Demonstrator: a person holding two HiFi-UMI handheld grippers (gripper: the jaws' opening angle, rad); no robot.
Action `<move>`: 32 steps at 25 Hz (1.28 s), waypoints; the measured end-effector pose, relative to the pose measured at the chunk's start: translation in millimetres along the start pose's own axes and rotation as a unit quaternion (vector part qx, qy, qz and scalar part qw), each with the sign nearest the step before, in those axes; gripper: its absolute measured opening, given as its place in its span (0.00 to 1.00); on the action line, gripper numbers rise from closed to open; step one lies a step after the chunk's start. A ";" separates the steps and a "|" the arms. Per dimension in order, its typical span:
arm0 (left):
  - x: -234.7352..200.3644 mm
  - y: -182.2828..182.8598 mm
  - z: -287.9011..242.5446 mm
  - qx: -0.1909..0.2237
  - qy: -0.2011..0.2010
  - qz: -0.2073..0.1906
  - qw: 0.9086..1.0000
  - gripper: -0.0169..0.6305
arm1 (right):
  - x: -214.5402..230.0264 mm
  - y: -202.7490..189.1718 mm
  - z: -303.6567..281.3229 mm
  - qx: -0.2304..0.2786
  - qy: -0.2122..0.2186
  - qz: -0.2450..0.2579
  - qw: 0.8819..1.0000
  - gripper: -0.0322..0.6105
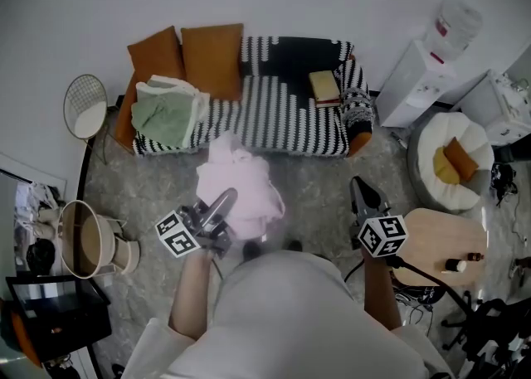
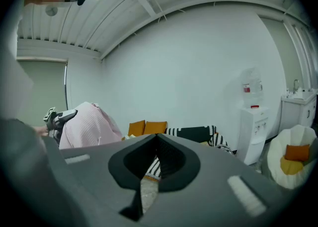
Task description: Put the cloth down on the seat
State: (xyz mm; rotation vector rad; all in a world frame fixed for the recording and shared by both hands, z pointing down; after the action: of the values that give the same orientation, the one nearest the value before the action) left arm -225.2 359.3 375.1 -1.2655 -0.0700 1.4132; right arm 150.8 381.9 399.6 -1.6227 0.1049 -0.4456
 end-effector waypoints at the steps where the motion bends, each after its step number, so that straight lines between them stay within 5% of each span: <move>1: 1.6 -3.4 -2.1 0.002 0.002 0.001 1.000 0.18 | 3.9 -0.6 2.3 -0.003 0.002 0.001 1.000 0.05; 17: 35.4 -57.6 -28.5 0.024 0.032 -0.017 0.999 0.18 | 67.0 -7.9 38.1 -0.030 0.037 -0.001 0.999 0.05; 32: 24.0 -62.9 -42.4 0.014 0.025 -0.011 1.000 0.18 | 77.5 -12.2 27.8 -0.038 0.035 0.000 0.999 0.05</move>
State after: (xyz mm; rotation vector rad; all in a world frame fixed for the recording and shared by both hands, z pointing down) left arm -147.2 371.9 384.8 -1.2722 -0.0310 1.3585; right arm 229.1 383.8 427.7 -1.6818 0.1758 -0.5046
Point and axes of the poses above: the fingertips, and each gripper's own axes: z backward along the fingers, x to its right, y out of its top, the point moved 7 cm from there along z, backward along the fingers, and after that the axes turned 12 degrees about x, right-handed, at the moved point
